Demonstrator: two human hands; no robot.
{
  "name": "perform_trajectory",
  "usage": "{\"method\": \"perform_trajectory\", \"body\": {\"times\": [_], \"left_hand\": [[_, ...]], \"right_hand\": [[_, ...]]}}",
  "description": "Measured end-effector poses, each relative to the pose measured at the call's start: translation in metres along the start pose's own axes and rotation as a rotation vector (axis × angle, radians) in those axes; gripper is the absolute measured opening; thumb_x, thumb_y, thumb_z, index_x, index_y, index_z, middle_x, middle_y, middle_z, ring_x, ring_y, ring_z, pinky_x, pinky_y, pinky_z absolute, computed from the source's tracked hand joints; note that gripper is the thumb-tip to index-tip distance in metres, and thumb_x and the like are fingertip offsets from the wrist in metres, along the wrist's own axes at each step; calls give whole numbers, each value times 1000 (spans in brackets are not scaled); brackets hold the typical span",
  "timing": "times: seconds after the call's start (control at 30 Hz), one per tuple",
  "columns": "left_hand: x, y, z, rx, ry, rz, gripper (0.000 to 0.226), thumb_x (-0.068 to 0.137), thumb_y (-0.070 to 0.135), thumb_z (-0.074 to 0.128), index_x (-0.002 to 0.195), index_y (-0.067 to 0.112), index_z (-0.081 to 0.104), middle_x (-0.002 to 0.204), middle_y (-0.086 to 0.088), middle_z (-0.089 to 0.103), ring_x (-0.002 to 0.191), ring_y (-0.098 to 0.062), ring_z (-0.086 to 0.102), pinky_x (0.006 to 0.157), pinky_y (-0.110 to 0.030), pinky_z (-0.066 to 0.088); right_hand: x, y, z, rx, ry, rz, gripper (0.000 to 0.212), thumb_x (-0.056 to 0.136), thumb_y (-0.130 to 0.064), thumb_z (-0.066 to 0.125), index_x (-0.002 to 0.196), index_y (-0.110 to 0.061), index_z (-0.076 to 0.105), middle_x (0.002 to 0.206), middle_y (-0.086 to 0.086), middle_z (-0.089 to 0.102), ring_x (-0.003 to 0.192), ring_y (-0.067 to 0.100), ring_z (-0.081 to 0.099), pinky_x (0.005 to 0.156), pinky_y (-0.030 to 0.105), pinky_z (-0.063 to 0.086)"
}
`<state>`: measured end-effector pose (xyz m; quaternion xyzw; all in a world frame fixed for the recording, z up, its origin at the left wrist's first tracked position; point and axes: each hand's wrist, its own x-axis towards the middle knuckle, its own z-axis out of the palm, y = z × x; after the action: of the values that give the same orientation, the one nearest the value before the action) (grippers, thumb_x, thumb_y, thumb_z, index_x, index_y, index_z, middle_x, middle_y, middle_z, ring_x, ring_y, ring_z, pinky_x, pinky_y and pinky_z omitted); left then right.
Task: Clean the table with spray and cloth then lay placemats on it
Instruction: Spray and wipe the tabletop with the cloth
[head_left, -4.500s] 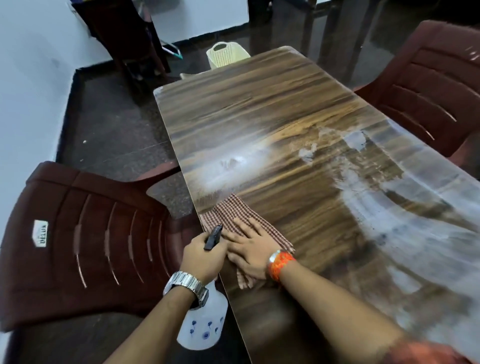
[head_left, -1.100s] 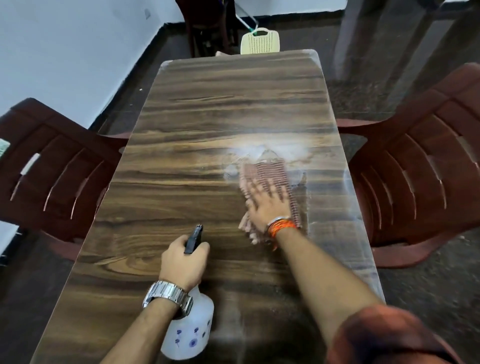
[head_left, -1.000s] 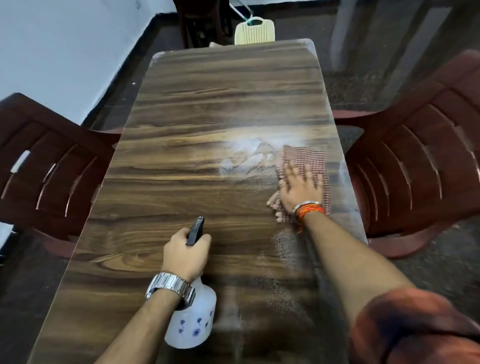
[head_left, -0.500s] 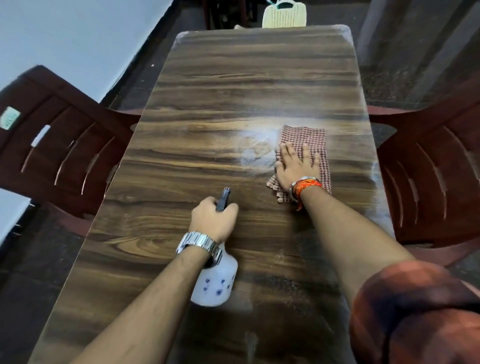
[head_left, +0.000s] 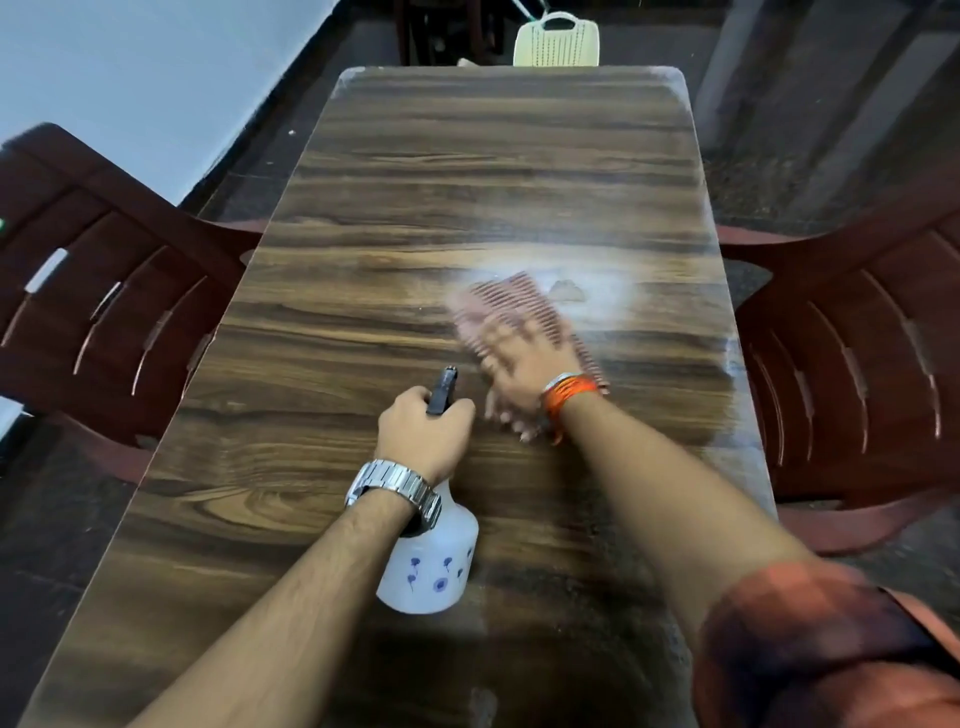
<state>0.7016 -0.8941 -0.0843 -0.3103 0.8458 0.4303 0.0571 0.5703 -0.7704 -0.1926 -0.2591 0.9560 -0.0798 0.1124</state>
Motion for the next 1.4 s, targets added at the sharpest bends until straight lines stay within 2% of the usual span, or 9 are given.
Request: {"method": "perform_trajectory", "body": {"times": [0.1,0.17,0.4,0.63,0.8,0.9,1.1,1.27,1.4], "left_hand": [[-3,-15,-9,24,7,-2,23,79,31,59,69,11,53,72,-6,63,67,-29,58,56,-32,40],[-4,-26,-16,35,17,-22,23,78,32,59,70,10,54,73,-8,65,71,-32,62,62,-35,46],[-23,-35,-25,90,34,7,21,81,30,61,73,11,56,74,-3,61,64,-19,52,53,-30,31],[-68,-39,-27,64,34,28,23,82,34,60,80,11,64,74,-2,64,70,-25,57,61,-31,37],[-102,-36,-21,79,2,40,20,81,31,59,78,11,61,78,-5,63,74,-29,56,64,-31,37],[-118,-37,-21,73,-18,59,22,82,29,58,79,8,61,74,-4,62,74,-30,55,65,-31,37],[-143,-59,-31,92,-38,93,23,83,28,58,83,6,63,77,-5,62,77,-30,55,66,-30,37],[-168,-90,-51,79,-29,94,23,83,29,59,87,7,64,75,-2,61,66,-21,53,65,-29,37],[-187,-109,-64,101,-33,112,25,84,28,58,88,5,65,73,-1,58,76,-29,55,68,-30,39]], "right_hand": [[10,68,-13,148,154,625,56,93,-53,14,149,-44,13,158,-23,5,147,21,-3,108,67,-8],[13,70,-8,131,155,708,57,93,-53,17,149,-42,12,158,-21,4,147,24,-5,108,66,-11],[-26,-54,13,-25,-81,-157,53,97,-57,14,149,-45,8,158,-21,5,147,20,-4,114,58,-7],[-192,-94,54,42,-9,-134,55,96,-50,15,150,-39,16,158,-15,15,148,24,-1,114,56,-10],[-303,-124,88,-19,-82,-425,49,97,-48,27,145,-37,30,151,-12,36,147,23,11,112,56,0],[-333,-82,87,-16,14,-119,55,93,-50,31,147,-45,20,152,-19,30,144,19,24,114,53,-3],[-400,-38,86,108,91,750,61,89,-54,6,149,-45,2,157,-22,4,148,21,5,116,55,-1],[-395,-195,113,117,80,310,60,85,-45,40,144,-34,36,152,-9,34,141,31,28,111,56,11],[-385,-288,116,164,-32,21,55,94,-45,30,148,-33,25,156,-5,27,147,26,7,114,50,-14]]}}
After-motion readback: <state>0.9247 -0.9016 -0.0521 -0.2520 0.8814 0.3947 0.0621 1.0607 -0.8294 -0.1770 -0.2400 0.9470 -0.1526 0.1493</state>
